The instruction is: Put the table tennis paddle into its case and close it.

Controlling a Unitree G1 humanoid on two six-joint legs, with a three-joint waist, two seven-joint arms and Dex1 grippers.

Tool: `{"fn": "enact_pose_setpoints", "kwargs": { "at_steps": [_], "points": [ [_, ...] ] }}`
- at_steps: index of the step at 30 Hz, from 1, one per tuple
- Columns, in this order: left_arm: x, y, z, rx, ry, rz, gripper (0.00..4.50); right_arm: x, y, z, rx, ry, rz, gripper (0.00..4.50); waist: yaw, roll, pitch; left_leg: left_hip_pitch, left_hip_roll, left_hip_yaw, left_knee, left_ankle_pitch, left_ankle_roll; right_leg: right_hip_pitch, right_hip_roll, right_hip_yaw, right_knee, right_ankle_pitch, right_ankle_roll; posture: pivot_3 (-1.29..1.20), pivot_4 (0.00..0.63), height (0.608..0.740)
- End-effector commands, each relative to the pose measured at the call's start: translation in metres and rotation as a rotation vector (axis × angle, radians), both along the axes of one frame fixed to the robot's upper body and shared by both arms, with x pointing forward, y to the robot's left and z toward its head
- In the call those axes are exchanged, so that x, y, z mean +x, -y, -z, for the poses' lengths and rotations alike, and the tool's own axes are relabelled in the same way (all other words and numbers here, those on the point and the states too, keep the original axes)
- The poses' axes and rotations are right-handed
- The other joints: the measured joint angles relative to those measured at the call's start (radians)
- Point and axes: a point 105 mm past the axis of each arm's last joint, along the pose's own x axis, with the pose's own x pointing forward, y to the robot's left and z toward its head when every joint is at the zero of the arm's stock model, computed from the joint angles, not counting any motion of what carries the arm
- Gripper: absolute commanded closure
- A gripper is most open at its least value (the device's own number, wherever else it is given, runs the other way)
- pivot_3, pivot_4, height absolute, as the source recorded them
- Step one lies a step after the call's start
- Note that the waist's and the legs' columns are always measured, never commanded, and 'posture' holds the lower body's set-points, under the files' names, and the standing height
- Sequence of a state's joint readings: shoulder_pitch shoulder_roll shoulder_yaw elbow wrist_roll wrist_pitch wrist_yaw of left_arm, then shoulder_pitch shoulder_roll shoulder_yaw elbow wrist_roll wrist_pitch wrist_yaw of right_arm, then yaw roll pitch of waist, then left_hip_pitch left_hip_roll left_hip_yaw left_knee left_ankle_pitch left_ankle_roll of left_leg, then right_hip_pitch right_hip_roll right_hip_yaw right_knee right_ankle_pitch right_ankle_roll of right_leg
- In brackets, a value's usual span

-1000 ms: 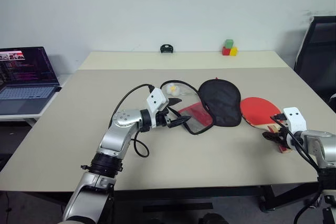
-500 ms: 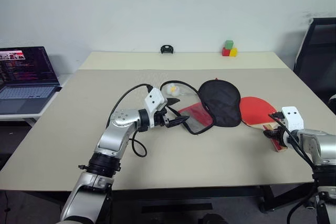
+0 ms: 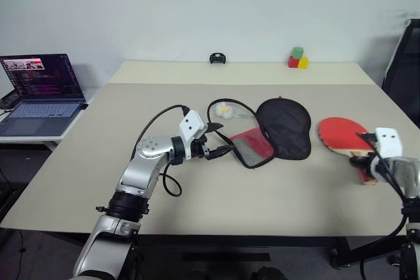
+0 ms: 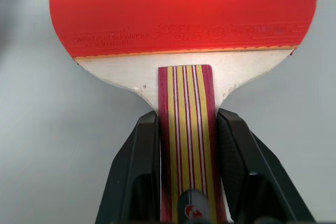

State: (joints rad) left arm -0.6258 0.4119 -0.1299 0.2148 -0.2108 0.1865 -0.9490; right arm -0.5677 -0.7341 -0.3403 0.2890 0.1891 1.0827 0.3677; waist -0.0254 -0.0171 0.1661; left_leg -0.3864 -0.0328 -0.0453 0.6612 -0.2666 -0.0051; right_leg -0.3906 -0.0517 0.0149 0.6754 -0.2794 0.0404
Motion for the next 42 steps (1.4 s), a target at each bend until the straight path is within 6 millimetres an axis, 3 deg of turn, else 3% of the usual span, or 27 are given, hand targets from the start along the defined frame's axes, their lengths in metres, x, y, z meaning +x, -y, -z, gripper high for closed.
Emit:
{"fn": "enact_pose_setpoints", "kwargs": {
  "at_steps": [1,4,7,13,18,33,42],
  "points": [
    [0.000,0.000,-0.010,-0.001,0.050,0.007,0.49,0.009,0.000,-0.050,-0.014,0.150,0.000,3.39,-0.005,0.001,0.001,-0.001,0.000,0.000,-0.001,0.000,0.000,0.000,0.000,0.000,-0.002,0.000,0.000,0.00,0.150,0.740],
    [0.000,0.001,-0.010,-0.002,0.051,0.008,0.49,0.017,-0.021,-0.069,0.007,0.206,-0.045,3.39,-0.008,0.001,0.001,-0.006,0.000,0.001,-0.001,-0.001,0.001,-0.005,0.000,0.001,-0.003,0.000,0.000,0.00,0.150,0.740],
    [0.000,0.002,-0.010,-0.003,0.050,0.010,0.49,0.022,-0.049,-0.074,0.041,0.224,-0.108,3.39,-0.008,0.001,0.001,-0.015,0.000,0.001,0.001,0.000,0.000,-0.015,0.000,0.002,0.002,0.000,0.000,0.00,0.150,0.740],
    [0.001,0.002,-0.010,-0.006,0.051,0.007,0.49,0.030,-0.121,-0.071,0.159,0.243,-0.232,3.39,-0.005,0.001,0.001,-0.014,0.000,0.001,0.001,0.000,0.000,-0.015,0.000,0.001,0.002,0.000,0.000,0.00,0.150,0.740],
    [0.000,0.003,-0.010,-0.010,0.051,0.003,0.49,0.038,-0.156,-0.057,0.201,0.232,-0.274,3.39,-0.003,0.002,0.001,-0.015,0.000,0.001,0.001,0.000,0.000,-0.016,0.000,0.001,0.002,0.000,0.000,0.00,0.150,0.740],
    [0.002,0.001,-0.010,-0.007,0.055,-0.006,0.49,0.091,-0.174,-0.038,0.125,0.257,-0.271,3.39,-0.006,0.002,0.001,-0.014,-0.001,0.001,0.001,0.000,0.000,-0.016,0.000,0.001,0.003,0.000,0.000,0.00,0.150,0.740],
    [0.002,0.000,-0.011,-0.004,0.057,-0.010,0.49,0.097,-0.173,-0.024,0.080,0.227,-0.267,3.39,-0.007,0.002,0.001,-0.014,-0.001,0.002,0.001,0.000,0.000,-0.016,-0.001,0.001,0.003,0.000,0.000,0.00,0.150,0.740]
  ]
}}
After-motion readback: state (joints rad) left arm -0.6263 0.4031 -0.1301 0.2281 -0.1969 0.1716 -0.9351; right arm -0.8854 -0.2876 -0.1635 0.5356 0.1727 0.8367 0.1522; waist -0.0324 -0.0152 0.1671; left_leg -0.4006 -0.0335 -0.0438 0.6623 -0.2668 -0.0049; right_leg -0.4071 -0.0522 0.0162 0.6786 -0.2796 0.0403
